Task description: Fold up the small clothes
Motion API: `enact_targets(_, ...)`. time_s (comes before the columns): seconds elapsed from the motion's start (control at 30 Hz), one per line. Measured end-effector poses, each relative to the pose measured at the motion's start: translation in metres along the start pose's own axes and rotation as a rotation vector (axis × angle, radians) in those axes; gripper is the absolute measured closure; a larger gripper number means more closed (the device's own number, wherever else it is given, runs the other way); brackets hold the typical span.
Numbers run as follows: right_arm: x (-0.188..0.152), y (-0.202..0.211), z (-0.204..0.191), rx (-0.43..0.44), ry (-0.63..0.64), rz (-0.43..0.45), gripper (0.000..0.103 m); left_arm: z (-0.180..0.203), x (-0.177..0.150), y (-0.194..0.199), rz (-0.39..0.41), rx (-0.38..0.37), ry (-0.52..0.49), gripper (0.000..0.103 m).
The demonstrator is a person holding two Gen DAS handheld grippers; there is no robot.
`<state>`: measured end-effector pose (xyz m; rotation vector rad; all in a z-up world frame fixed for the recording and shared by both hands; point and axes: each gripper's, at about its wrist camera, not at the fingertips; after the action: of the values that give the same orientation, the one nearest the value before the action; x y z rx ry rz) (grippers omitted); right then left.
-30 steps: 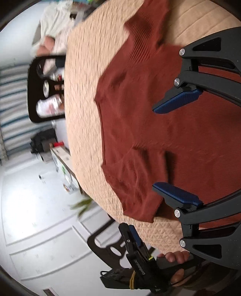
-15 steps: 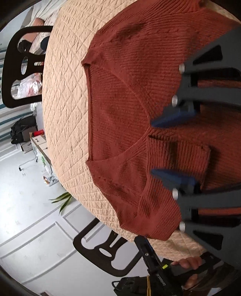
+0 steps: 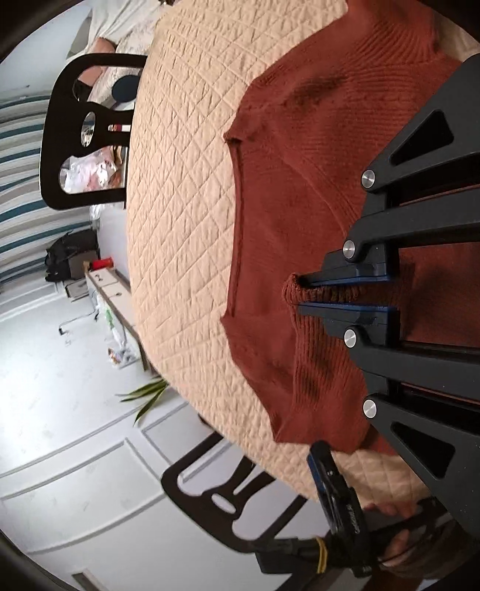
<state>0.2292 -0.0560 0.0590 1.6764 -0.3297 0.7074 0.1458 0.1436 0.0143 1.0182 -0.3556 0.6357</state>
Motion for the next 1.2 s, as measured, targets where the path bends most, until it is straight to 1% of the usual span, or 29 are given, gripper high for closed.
enact_targets(0.03,-0.001,-0.003,0.000,-0.025,0.008,0.001,0.095,0.002,0.000,-0.001,-0.003,0.008,-0.010,0.035)
enact_targets(0.1,-0.002,-0.007,0.001,-0.025,0.001,-0.011,0.095,0.005,0.000,-0.003,-0.009,0.026,-0.029,0.035)
enact_targets(0.27,-0.006,-0.021,0.009,-0.035,-0.038,-0.068,0.094,0.003,0.000,-0.003,-0.007,0.036,-0.028,0.035)
enact_targets(0.3,-0.007,-0.022,0.009,-0.044,-0.038,-0.072,0.090,0.004,0.000,-0.003,-0.008,0.040,-0.029,0.035)
enact_targets(0.33,-0.007,-0.021,0.009,-0.072,-0.034,-0.068,0.082,0.004,0.000,-0.003,-0.006,0.044,-0.027,0.035)
enact_targets(0.4,-0.009,-0.016,0.010,-0.101,-0.031,-0.056,0.075,0.006,0.000,-0.003,-0.003,0.049,-0.031,0.035)
enact_targets(0.47,-0.010,-0.009,0.011,-0.095,-0.028,-0.035,0.071,0.006,0.000,-0.002,-0.002,0.053,-0.028,0.035)
enact_targets(0.53,-0.011,-0.003,0.010,-0.104,-0.022,-0.022,0.064,0.007,-0.002,0.002,0.002,0.051,-0.025,0.035)
enact_targets(0.6,-0.014,0.002,0.010,-0.117,-0.010,-0.011,0.063,0.010,-0.003,0.008,0.011,0.047,-0.033,0.035)
enact_targets(0.63,-0.015,0.005,0.010,-0.120,-0.006,-0.009,0.063,0.013,-0.004,0.012,0.017,0.041,-0.040,0.032)
enact_targets(0.67,-0.018,0.009,0.011,-0.124,-0.002,-0.005,0.062,0.018,-0.004,0.016,0.021,0.031,-0.054,0.027)
enact_targets(0.73,-0.023,0.017,0.013,-0.128,-0.001,0.007,0.053,0.028,-0.005,0.023,0.029,0.011,-0.078,0.023)
enact_targets(0.8,-0.028,0.030,0.018,-0.138,-0.008,0.031,0.051,0.039,-0.007,0.030,0.034,-0.005,-0.104,0.020)
enact_targets(0.87,-0.035,0.047,0.027,-0.154,-0.023,0.058,0.051,0.048,-0.008,0.035,0.037,-0.014,-0.122,0.017)
enact_targets(0.93,-0.040,0.062,0.039,-0.177,-0.045,0.082,0.049,0.060,-0.011,0.038,0.039,-0.039,-0.139,0.016)
enact_targets(0.97,-0.044,0.071,0.048,-0.194,-0.065,0.096,0.047,0.065,-0.012,0.038,0.037,-0.050,-0.147,0.015)
enact_targets(1.0,-0.047,0.078,0.056,-0.206,-0.082,0.105,0.041,0.071,-0.014,0.038,0.036,-0.059,-0.154,0.015)
enact_targets(1.03,-0.052,0.088,0.070,-0.229,-0.116,0.114,0.039,0.078,-0.016,0.038,0.034,-0.067,-0.165,0.015)
enact_targets(1.2,-0.073,0.115,0.126,-0.333,-0.259,0.119,0.039,0.106,-0.023,0.025,-0.005,-0.127,-0.192,0.014)
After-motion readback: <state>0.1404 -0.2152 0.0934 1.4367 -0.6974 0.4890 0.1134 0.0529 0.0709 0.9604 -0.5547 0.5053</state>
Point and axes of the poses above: each gripper's, at about its wrist camera, not at the fingertips, and y roughly against the way its jaws point, z to its right, x to its top, and after that the axes turned 12 degrees about -x, right-handed
